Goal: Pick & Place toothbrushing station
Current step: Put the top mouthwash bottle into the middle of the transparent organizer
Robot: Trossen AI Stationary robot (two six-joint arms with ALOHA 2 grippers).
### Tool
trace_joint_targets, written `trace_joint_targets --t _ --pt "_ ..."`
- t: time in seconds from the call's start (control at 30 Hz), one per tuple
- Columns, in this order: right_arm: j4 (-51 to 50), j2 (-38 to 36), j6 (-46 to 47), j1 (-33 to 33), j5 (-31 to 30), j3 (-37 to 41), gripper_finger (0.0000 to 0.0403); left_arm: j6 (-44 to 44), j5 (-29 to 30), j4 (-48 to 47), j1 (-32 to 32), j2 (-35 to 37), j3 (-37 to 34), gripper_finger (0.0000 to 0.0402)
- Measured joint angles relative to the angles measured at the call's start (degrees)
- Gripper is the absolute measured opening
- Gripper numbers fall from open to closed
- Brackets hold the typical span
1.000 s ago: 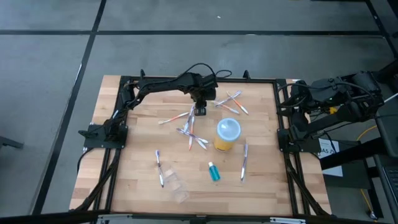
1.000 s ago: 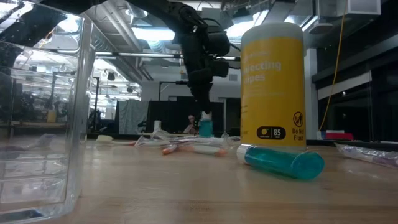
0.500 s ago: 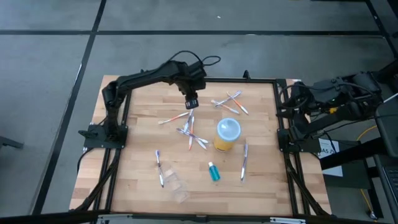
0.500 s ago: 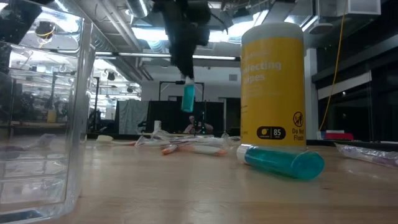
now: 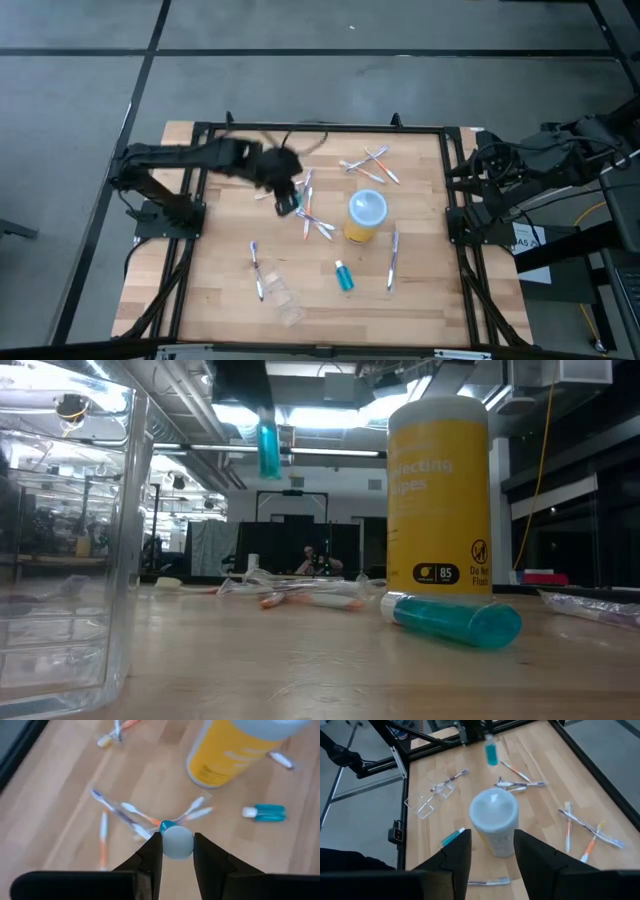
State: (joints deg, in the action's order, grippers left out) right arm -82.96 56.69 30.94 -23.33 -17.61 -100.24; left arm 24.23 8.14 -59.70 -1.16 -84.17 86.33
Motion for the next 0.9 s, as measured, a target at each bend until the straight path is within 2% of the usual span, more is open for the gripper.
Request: trace_joint_targets --t 0.13,0.37,0.53,0.7,0.9 --pt "1.4 0.0 0.1 -0.8 -1.0 0.0 0.0151 10.6 6.5 -0.1 10.0 1.3 -1.1 0.0079" --pt "7.3 0.7 -0.1 -0.9 -1.0 0.0 0.0151 28.8 14.3 0.0 26.9 0.6 -1.1 0.0079" --pt "10.3 2.0 -0.1 -0.9 -2.0 0.0 0.0151 38.8 16.1 1.4 37.1 -2.1 -1.1 0.0079" --pt "11.6 3.6 0.2 -0.9 -1.1 0.0 0.0151 41.0 16.4 2.8 42.7 -6.2 1.1 0.0079" --pt "14.4 4.6 0.6 -0.9 -0.9 0.0 0.0151 33.5 14.7 -2.5 42.8 -12.8 7.3 0.0079"
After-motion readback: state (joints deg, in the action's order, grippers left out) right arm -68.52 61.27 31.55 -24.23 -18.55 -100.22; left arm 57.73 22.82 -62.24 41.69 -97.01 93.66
